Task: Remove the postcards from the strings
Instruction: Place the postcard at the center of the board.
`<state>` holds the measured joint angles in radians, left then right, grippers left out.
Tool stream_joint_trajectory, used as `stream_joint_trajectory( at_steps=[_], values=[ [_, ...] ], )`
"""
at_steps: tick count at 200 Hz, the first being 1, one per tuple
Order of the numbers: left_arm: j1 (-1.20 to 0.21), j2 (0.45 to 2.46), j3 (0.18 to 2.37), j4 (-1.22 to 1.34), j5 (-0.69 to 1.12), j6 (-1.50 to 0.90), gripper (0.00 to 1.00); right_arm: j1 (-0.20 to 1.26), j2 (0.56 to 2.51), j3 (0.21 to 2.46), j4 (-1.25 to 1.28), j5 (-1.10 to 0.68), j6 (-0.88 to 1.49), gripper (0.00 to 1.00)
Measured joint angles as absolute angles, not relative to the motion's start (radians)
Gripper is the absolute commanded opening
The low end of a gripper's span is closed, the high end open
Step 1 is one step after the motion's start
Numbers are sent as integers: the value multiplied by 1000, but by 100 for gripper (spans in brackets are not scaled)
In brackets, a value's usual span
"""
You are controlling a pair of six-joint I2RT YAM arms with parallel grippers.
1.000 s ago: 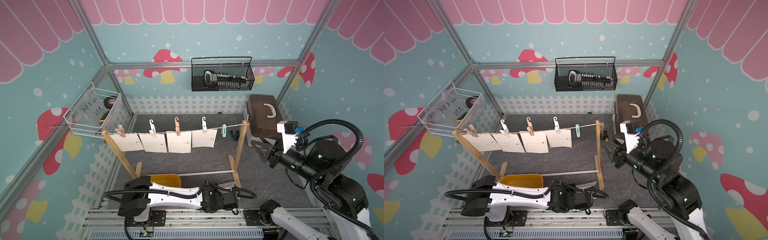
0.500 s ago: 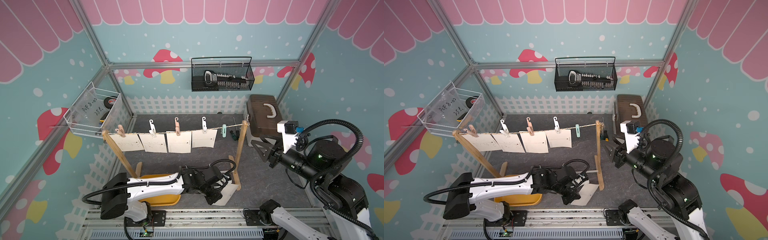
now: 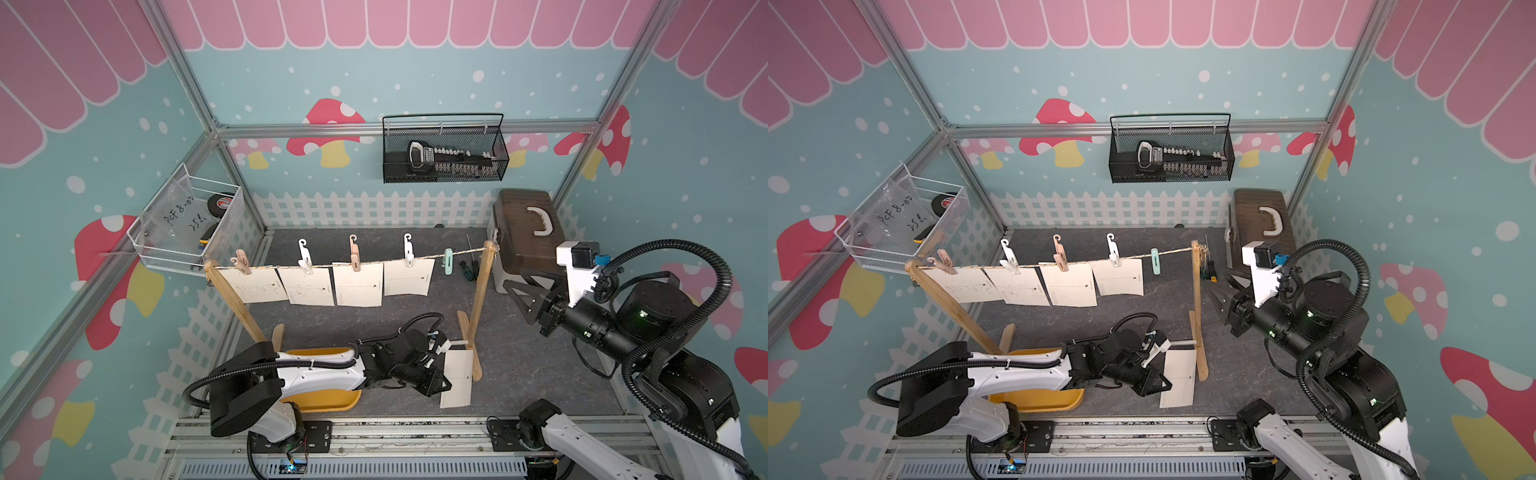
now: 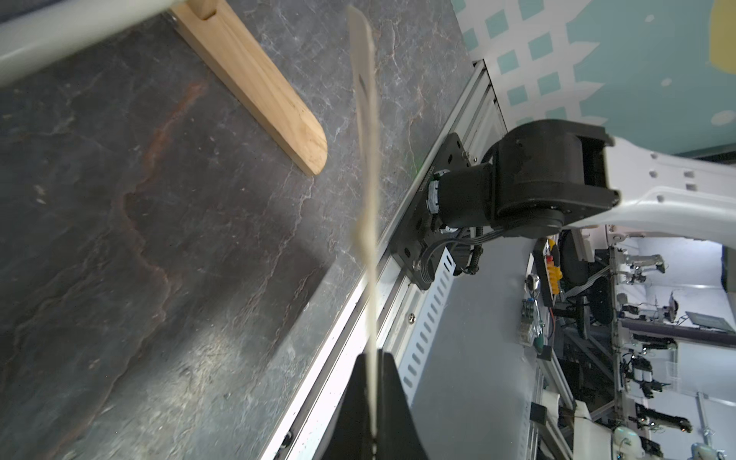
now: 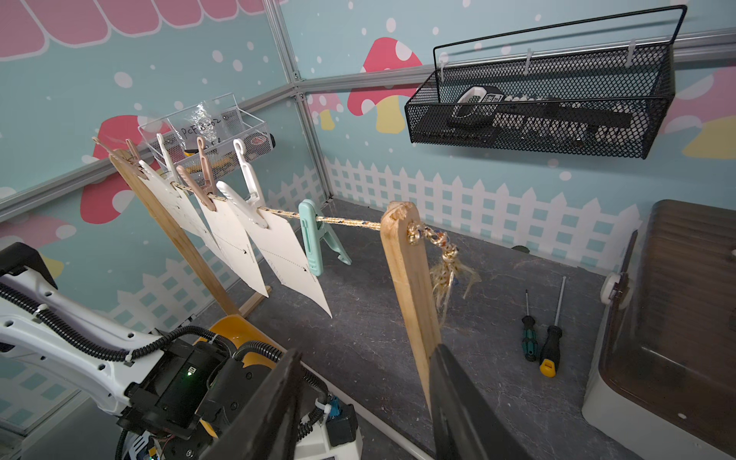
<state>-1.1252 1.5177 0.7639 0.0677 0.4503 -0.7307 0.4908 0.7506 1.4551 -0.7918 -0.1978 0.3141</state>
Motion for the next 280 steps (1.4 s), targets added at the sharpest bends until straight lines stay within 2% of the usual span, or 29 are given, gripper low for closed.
stream_joint_trajectory(
  at_steps=[87, 114, 187, 224, 280],
  values=[
    [-1093, 1656, 733, 213, 476, -849, 0, 491, 751, 1456, -792, -190, 314, 51],
    [-1083, 1674, 733, 228, 481, -861, 6, 491, 751, 1456, -792, -189, 313, 51],
    [-1074, 1675, 733, 196, 483, -847, 32, 491, 757, 1457, -792, -175, 306, 51],
    [-1073, 1675, 733, 149, 481, -830, 42, 491, 760, 1464, -793, -175, 306, 51],
    [-1067, 1603, 734, 38, 409, -767, 68, 491, 760, 1467, -792, -181, 298, 51]
  ],
)
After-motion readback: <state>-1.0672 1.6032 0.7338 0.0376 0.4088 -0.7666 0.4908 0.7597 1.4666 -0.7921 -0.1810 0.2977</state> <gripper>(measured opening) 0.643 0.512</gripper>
